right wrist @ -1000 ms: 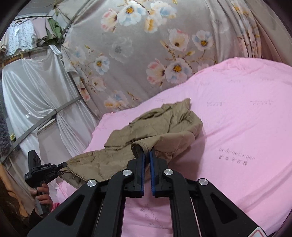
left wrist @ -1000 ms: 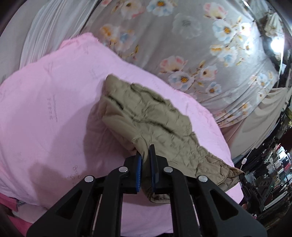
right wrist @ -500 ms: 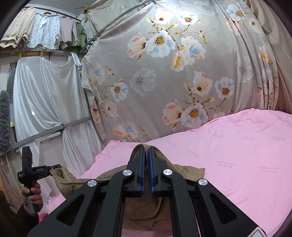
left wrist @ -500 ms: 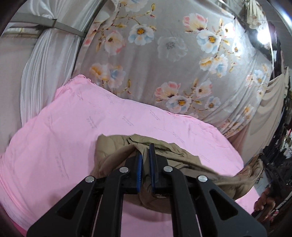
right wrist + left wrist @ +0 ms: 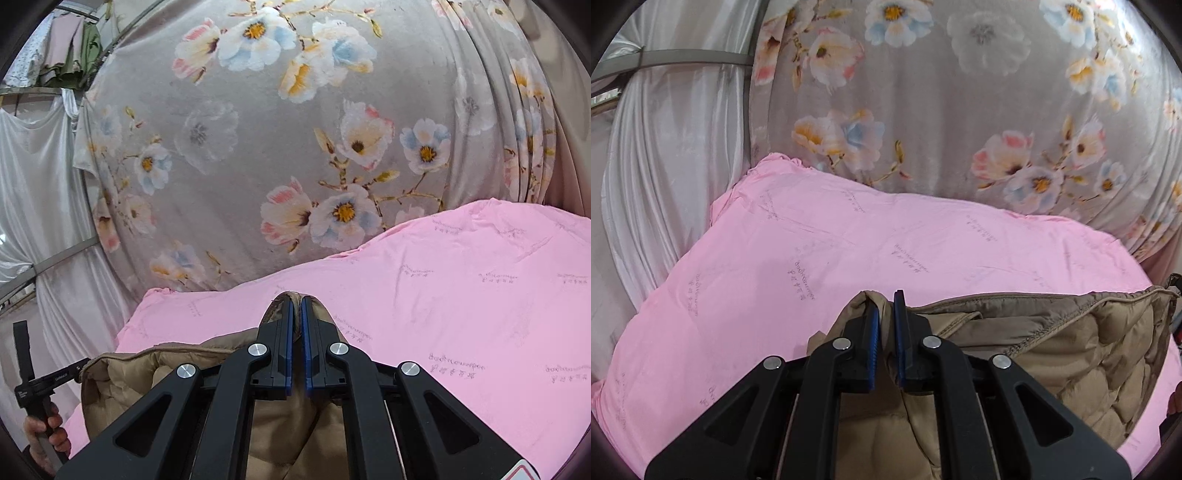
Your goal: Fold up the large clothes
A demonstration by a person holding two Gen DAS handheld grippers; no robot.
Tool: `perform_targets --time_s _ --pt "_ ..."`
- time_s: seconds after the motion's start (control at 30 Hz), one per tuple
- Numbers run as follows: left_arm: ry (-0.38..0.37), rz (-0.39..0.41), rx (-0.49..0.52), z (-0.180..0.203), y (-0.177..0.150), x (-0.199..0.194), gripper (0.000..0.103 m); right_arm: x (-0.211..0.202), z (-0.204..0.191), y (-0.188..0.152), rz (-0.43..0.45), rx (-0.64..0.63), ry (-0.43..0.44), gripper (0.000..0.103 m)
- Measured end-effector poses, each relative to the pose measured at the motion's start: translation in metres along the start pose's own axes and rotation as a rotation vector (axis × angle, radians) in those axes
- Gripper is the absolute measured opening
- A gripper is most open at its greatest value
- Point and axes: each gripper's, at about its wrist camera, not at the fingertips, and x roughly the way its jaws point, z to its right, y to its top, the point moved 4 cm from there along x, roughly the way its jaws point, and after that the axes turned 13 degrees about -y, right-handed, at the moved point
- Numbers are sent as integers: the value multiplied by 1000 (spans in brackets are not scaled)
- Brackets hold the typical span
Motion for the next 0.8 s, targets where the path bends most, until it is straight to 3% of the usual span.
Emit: perform_targets --time_s 0.33,0.6,0.8 --pt "81 -147 -6 -22 -33 101 7 106 7 -50 -174 -21 -107 4" --pt "94 -205 -19 -34 -60 136 8 143 11 -90 -262 -43 -131 4" --pt "78 -203 -37 -39 -69 146 8 156 14 -106 -308 -35 -129 4"
